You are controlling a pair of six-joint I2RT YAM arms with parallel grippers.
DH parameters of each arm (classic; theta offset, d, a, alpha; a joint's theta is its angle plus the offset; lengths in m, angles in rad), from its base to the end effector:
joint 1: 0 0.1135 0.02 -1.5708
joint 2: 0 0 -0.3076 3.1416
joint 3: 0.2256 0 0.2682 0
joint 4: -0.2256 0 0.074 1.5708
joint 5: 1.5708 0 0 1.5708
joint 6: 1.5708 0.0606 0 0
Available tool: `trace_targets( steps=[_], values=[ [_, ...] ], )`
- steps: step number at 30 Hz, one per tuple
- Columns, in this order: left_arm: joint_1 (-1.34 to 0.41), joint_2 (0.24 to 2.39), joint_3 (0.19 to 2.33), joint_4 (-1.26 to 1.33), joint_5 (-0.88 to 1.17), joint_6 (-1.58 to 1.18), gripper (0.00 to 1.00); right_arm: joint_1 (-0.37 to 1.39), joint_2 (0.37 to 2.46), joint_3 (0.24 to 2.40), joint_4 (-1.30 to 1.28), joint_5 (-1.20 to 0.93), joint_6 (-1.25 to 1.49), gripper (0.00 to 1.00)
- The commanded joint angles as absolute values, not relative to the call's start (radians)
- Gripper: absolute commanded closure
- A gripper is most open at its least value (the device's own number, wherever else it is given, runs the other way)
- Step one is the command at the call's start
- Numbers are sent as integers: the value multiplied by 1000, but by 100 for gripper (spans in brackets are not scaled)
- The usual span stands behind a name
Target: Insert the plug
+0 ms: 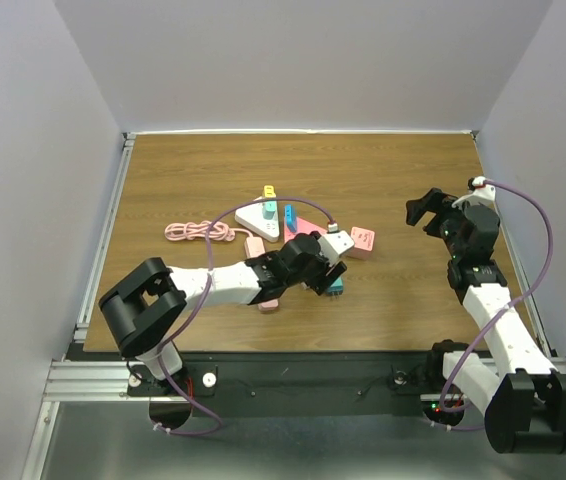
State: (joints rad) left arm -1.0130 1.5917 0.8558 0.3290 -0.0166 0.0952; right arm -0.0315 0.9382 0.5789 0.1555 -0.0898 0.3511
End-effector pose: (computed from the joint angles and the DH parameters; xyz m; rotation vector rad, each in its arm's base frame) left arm 0.2041 -0.3253 0.2368 1.0556 1.7269 -0.5748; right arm 0.2356 -0.0020 0.2986 0.2750 1.7629 0.3102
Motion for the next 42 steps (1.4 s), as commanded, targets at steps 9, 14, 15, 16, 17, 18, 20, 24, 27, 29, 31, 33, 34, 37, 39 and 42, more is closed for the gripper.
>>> trace_targets(
  steps=[9, 14, 15, 16, 17, 18, 20, 24, 27, 29, 31, 33, 34, 37, 39, 42],
  values=[
    [-973, 1629, 879, 265, 69, 158, 26, -32, 936, 612, 161, -115, 342, 0],
    [-950, 1649, 865, 279, 78, 153, 26, -32, 933, 612, 156, -118, 341, 0],
    [-948, 1652, 865, 282, 77, 153, 26, -32, 933, 614, 156, -118, 341, 0],
    [-943, 1660, 864, 285, 80, 150, 26, -32, 933, 615, 155, -121, 341, 0],
    [-940, 1664, 862, 291, 84, 149, 26, -32, 933, 617, 155, -123, 341, 0],
    [-936, 1667, 862, 294, 84, 147, 26, -32, 933, 617, 153, -124, 339, 0],
    [-924, 1681, 861, 298, 95, 146, 26, -32, 931, 620, 152, -124, 339, 0],
    [-913, 1692, 859, 296, 100, 141, 26, -32, 931, 620, 150, -123, 337, 0],
    [-899, 1698, 853, 298, 95, 135, 26, -32, 933, 618, 149, -126, 339, 0],
    [-888, 1709, 850, 301, 97, 130, 26, -32, 934, 618, 149, -124, 339, 0],
    [-885, 1726, 853, 302, 109, 124, 26, -32, 937, 618, 149, -126, 341, 0],
    [-885, 1733, 853, 302, 127, 121, 26, -32, 936, 621, 149, -129, 337, 0],
    [-885, 1738, 853, 301, 130, 118, 26, -32, 937, 621, 149, -129, 339, 0],
    [-885, 1755, 856, 301, 146, 104, 28, -32, 936, 621, 149, -133, 334, 0],
    [-885, 1769, 868, 282, 159, 88, 38, -32, 936, 623, 147, -141, 330, 0],
    [-885, 1796, 906, 252, 207, 25, 70, -32, 937, 633, 146, -167, 319, 0]
  ],
)
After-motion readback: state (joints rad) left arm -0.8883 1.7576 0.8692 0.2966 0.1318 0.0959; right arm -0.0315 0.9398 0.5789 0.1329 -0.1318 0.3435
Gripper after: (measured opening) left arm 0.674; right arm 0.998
